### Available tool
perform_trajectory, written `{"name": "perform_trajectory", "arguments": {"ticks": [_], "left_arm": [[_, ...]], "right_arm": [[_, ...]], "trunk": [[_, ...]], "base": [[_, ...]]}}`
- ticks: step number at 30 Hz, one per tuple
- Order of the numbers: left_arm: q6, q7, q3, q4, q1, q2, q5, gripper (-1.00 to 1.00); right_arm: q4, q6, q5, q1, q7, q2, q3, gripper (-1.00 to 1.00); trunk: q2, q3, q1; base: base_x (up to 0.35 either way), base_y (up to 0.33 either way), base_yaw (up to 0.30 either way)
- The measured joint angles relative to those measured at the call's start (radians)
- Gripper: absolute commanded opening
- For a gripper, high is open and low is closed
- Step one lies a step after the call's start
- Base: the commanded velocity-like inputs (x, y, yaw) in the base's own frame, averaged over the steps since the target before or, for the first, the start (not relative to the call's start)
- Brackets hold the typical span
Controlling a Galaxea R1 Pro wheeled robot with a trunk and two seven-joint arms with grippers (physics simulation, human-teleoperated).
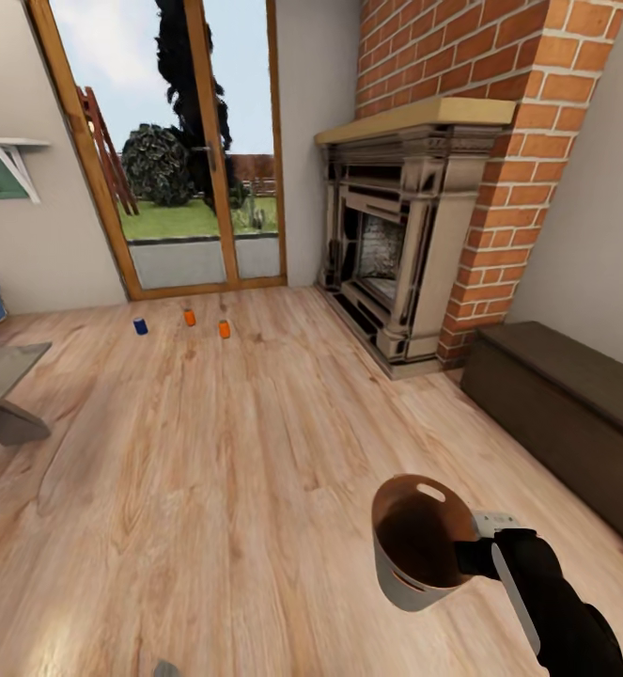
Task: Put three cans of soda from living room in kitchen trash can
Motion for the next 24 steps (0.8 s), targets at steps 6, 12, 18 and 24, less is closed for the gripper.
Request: {"name": "perform_trajectory", "arguments": {"ticks": [6,12,18,24], "left_arm": [[0.0,0.0,0.0,0.0,0.0,0.0,0.0,1.0],[0.0,0.0,0.0,0.0,0.0,0.0,0.0,1.0],[0.0,0.0,0.0,0.0,0.0,0.0,0.0,1.0],[0.0,0.0,0.0,0.0,0.0,0.0,0.0,1.0]], "right_arm": [[0.0,0.0,-0.002,0.0,0.0,0.0,0.0,-1.0],[0.0,0.0,-0.002,0.0,0.0,0.0,0.0,-1.0],[0.0,0.0,0.004,0.0,0.0,0.0,0.0,-1.0],[0.0,0.0,-0.004,0.0,0.0,0.0,0.0,-1.0]], "trunk": [[0.0,0.0,0.0],[0.0,0.0,0.0],[0.0,0.0,0.0],[0.0,0.0,0.0]], "base": [[0.344,0.047,0.287],[0.346,0.005,0.256],[0.347,0.001,0.061],[0.347,0.0,0.009]]}}
